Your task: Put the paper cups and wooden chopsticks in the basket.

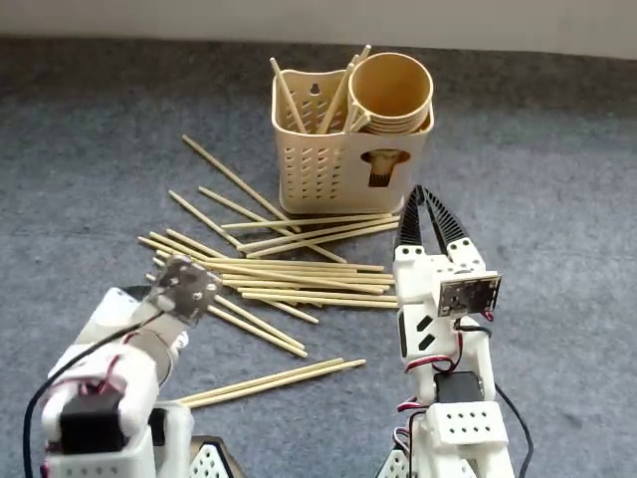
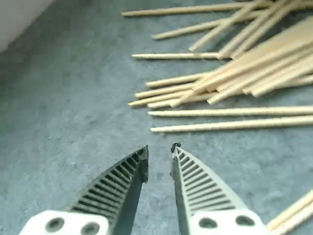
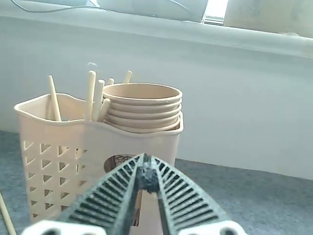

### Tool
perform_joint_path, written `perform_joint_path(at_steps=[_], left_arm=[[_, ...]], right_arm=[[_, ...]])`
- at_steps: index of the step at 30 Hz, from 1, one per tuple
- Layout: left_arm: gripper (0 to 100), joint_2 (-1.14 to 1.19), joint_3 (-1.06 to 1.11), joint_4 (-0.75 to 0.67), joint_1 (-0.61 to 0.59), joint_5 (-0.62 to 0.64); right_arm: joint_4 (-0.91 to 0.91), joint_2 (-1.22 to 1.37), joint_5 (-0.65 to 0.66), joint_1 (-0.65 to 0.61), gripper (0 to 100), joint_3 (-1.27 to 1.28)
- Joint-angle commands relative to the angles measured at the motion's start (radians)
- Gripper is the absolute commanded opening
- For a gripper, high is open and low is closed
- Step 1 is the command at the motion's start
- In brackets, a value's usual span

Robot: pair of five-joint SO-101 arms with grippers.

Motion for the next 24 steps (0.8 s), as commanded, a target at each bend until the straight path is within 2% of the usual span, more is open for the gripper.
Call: perform_joint_path(at_steps=[1,6,13,24], left_arm=[[10,0.295,-0.084,0.072,0.145,-0.086],[15,0.49,-0.096,0.074,0.257,-0.087],[15,0.673,-0.094,0.063,0.409,-0.084],[15,0.987,-0.012,-0.245,0.581,0.087]], right_arm=[[-0.018,-0.01,-0.003,0.012,0.5,0.101],[-0.018,-0.008,-0.002,0.042,0.5,0.099],[-0.018,-0.008,-0.002,0.077,0.5,0.099],[-0.018,-0.008,-0.002,0.077,0.5,0.101]])
